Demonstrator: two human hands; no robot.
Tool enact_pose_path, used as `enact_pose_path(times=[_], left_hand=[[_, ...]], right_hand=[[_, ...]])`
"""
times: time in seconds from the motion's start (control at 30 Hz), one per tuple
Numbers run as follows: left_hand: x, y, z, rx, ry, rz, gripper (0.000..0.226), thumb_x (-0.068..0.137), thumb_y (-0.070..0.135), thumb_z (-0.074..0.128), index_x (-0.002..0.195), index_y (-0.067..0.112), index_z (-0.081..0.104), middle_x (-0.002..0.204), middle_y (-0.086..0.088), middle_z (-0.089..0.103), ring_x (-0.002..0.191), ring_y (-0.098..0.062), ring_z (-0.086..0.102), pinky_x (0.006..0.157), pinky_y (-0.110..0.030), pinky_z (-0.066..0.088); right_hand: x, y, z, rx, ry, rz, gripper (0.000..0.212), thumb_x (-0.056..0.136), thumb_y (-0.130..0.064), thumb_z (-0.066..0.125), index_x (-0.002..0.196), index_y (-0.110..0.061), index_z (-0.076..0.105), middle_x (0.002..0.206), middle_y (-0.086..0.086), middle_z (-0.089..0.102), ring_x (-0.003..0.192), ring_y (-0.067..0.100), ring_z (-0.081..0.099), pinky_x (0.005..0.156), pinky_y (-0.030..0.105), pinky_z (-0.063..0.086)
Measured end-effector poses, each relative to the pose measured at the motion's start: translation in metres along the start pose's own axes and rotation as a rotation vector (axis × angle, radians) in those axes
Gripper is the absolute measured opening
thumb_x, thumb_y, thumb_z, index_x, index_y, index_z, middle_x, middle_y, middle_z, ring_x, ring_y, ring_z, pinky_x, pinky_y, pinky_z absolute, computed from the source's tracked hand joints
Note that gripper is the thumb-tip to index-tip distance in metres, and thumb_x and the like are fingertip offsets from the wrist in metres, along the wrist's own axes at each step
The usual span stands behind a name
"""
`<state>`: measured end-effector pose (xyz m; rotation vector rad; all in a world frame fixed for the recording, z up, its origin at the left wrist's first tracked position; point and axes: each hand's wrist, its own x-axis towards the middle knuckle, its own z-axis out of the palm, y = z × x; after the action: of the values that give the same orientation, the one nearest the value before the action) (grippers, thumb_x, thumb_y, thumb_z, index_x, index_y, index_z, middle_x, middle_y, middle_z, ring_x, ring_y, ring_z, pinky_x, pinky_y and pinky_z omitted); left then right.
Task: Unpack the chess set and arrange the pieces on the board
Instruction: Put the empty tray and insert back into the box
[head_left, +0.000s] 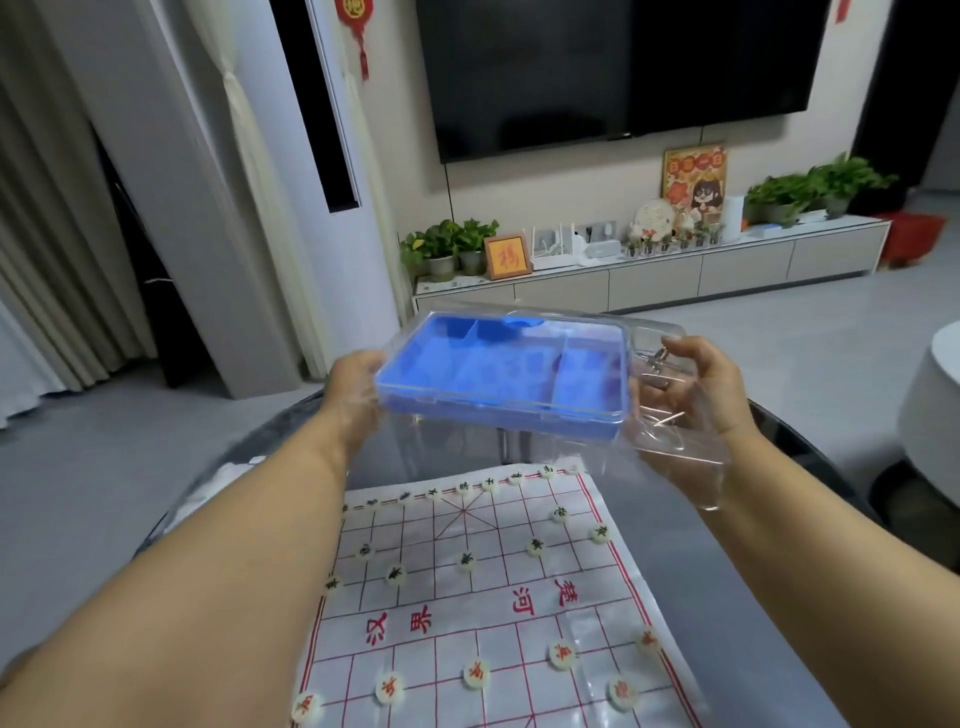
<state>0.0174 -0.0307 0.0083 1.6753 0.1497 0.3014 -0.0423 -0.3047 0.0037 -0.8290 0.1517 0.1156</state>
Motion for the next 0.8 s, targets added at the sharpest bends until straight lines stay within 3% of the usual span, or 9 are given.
enact_pose_path(times=[0.07, 0.17, 0.27, 0.33, 0.4, 0.5, 0.57, 0.7, 0.8], left_hand=[[0.007, 0.003, -0.003, 0.113, 0.041, 0.095, 0.012, 0.091, 0.017, 0.047, 0.082, 0.024, 0.050, 0.074, -0.003, 0.052, 0.074, -0.026, 0.053, 0.066, -0.033, 0.045], [0.023, 0.002, -0.009, 0.274, 0.058, 0.186, 0.023, 0.085, 0.013, 0.056, 0.077, 0.030, 0.043, 0.065, -0.001, 0.040, 0.056, -0.019, 0.038, 0.057, -0.028, 0.036], [0.025, 0.005, -0.008, 0.404, 0.054, 0.273, 0.037, 0.087, -0.005, 0.045, 0.069, 0.027, 0.051, 0.069, -0.003, 0.051, 0.056, -0.021, 0.042, 0.050, -0.020, 0.039], [0.024, 0.007, -0.005, 0.372, 0.023, 0.235, 0.044, 0.090, -0.009, 0.038, 0.074, 0.022, 0.063, 0.081, -0.006, 0.059, 0.053, -0.019, 0.044, 0.042, -0.016, 0.042], [0.021, 0.009, -0.003, 0.331, -0.002, 0.193, 0.039, 0.094, -0.006, 0.038, 0.091, 0.016, 0.070, 0.089, -0.003, 0.060, 0.054, -0.017, 0.045, 0.039, -0.013, 0.042], [0.019, 0.008, -0.001, 0.260, -0.059, 0.179, 0.022, 0.092, 0.002, 0.057, 0.101, 0.016, 0.071, 0.084, 0.001, 0.061, 0.063, -0.011, 0.054, 0.060, -0.022, 0.057], [0.020, 0.006, -0.002, 0.243, -0.095, 0.162, 0.025, 0.083, 0.002, 0.070, 0.101, 0.018, 0.071, 0.087, 0.000, 0.063, 0.070, -0.012, 0.059, 0.071, -0.028, 0.057], [0.016, 0.008, 0.000, 0.304, -0.125, 0.139, 0.048, 0.075, -0.017, 0.067, 0.108, 0.018, 0.069, 0.086, 0.000, 0.057, 0.048, -0.009, 0.055, 0.050, -0.017, 0.052], [0.014, 0.008, 0.001, 0.409, -0.130, 0.129, 0.061, 0.074, -0.020, 0.056, 0.112, 0.026, 0.068, 0.077, 0.003, 0.047, 0.054, -0.012, 0.044, 0.047, -0.017, 0.042]], right_hand=[[0.000, -0.003, -0.003, -0.033, 0.004, 0.008, 0.025, 0.078, -0.032, 0.052, 0.081, -0.007, 0.057, 0.056, 0.006, 0.056, 0.040, 0.018, 0.051, 0.043, 0.016, 0.046], [0.001, -0.008, -0.008, -0.086, 0.017, 0.008, 0.030, 0.084, -0.032, 0.045, 0.078, -0.006, 0.059, 0.051, 0.007, 0.058, 0.037, 0.019, 0.052, 0.041, 0.017, 0.046], [0.003, -0.010, -0.012, -0.129, 0.039, -0.017, 0.022, 0.080, -0.028, 0.047, 0.083, -0.008, 0.056, 0.056, 0.006, 0.061, 0.041, 0.020, 0.054, 0.043, 0.018, 0.048], [0.004, -0.008, -0.015, -0.095, 0.043, -0.005, 0.020, 0.080, -0.028, 0.047, 0.083, -0.009, 0.055, 0.061, 0.005, 0.058, 0.043, 0.019, 0.051, 0.045, 0.017, 0.046], [0.003, -0.005, -0.017, -0.044, 0.052, 0.011, 0.024, 0.084, -0.031, 0.045, 0.083, -0.010, 0.056, 0.062, 0.005, 0.055, 0.044, 0.018, 0.050, 0.046, 0.017, 0.046], [0.002, -0.004, -0.019, -0.010, 0.074, 0.004, 0.025, 0.084, -0.033, 0.046, 0.085, -0.010, 0.056, 0.055, 0.003, 0.053, 0.047, 0.016, 0.048, 0.047, 0.016, 0.044], [0.003, -0.005, -0.020, -0.015, 0.087, -0.014, 0.024, 0.084, -0.032, 0.045, 0.085, -0.010, 0.055, 0.049, 0.001, 0.052, 0.044, 0.015, 0.047, 0.047, 0.015, 0.043], [0.002, -0.005, -0.021, -0.066, 0.105, -0.041, 0.025, 0.086, -0.032, 0.043, 0.080, -0.010, 0.055, 0.047, 0.001, 0.054, 0.038, 0.014, 0.050, 0.046, 0.017, 0.046], [0.001, -0.002, -0.021, -0.073, 0.110, -0.050, 0.025, 0.087, -0.031, 0.043, 0.080, -0.010, 0.055, 0.046, 0.000, 0.054, 0.039, 0.012, 0.052, 0.047, 0.019, 0.045]])
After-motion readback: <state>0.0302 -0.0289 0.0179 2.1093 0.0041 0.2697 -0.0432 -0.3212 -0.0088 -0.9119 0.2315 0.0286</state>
